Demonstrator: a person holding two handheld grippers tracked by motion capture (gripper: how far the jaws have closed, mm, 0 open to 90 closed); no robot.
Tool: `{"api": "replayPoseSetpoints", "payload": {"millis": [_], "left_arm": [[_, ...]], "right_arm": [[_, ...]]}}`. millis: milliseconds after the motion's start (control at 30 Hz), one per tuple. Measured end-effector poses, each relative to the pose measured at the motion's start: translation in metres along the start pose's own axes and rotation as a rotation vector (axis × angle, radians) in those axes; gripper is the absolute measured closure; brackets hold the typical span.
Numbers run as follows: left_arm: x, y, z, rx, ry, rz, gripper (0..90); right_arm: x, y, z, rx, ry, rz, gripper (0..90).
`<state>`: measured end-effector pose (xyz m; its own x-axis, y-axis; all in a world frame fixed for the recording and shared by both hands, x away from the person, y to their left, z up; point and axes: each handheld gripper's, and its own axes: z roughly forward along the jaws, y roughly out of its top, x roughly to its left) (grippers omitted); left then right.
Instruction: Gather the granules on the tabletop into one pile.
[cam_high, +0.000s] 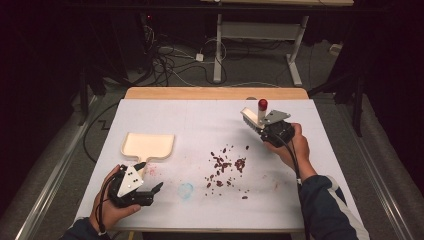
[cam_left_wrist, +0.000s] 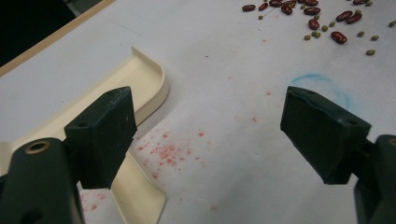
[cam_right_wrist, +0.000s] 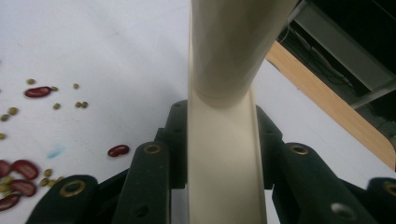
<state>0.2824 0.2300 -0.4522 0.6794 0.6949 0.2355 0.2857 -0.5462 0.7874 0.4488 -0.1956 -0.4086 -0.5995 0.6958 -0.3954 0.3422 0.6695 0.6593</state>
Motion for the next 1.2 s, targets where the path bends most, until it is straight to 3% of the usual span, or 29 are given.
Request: {"api": "replayPoseSetpoints", "payload": {"millis": [133,167,267,300,400,433,600,633,767,833,867,967,1167,1200], "left_arm": [[0.0,0.0,0.0,0.0,-0.002,0.003,17.6],[0.0,0.0,0.0,-0.001,-0.003,0.004,17.6],[-0.001,0.0,0.0,-0.002,-0.002,0.006,17.6],[-0.001,0.0,-0.001,-0.004,-0.003,0.004,17.6],[0.0,0.0,-0.001,-0.002,-0.006,0.004,17.6],[0.0,0.0,-0.001,-0.001,-0.006,0.005,17.6],[-0.001,0.0,-0.001,0.0,-0.005,0.005,17.6],[-0.001,0.0,-0.001,0.0,-0.005,0.005,17.6],[-0.002,0.001,-0.001,0.001,-0.009,0.007,17.6],[-0.002,0.001,-0.001,0.0,-0.01,0.006,17.6],[-0.002,0.001,-0.001,0.002,-0.009,0.006,17.6],[-0.002,0.001,-0.001,0.0,-0.01,0.003,17.6],[-0.002,0.001,-0.001,-0.002,-0.008,0.006,17.6],[-0.002,0.001,-0.002,-0.002,-0.008,0.005,17.6]], "right_arm": [[0.007,0.004,0.012,0.022,-0.01,-0.031,67.5],[0.014,0.006,0.02,0.046,-0.017,-0.06,67.5],[0.021,0.006,0.025,0.038,0.007,-0.065,67.5],[0.03,0.007,0.027,0.034,0.014,-0.076,67.5],[0.04,0.006,0.029,0.037,0.007,-0.106,67.5],[0.049,0.005,0.027,0.021,0.011,-0.122,67.5],[0.066,-0.003,0.015,-0.049,0.073,-0.133,67.4],[0.074,-0.009,0.009,-0.069,0.112,-0.145,67.3],[0.09,-0.018,-0.004,-0.106,0.157,-0.207,67.2],[0.093,-0.019,-0.008,-0.114,0.168,-0.217,67.2],[0.096,-0.022,-0.016,-0.136,0.207,-0.228,67.2],[0.099,-0.025,-0.026,-0.151,0.234,-0.251,67.3],[0.097,-0.026,-0.039,-0.163,0.229,-0.265,67.5],[0.096,-0.025,-0.04,-0.171,0.222,-0.245,67.5]]}}
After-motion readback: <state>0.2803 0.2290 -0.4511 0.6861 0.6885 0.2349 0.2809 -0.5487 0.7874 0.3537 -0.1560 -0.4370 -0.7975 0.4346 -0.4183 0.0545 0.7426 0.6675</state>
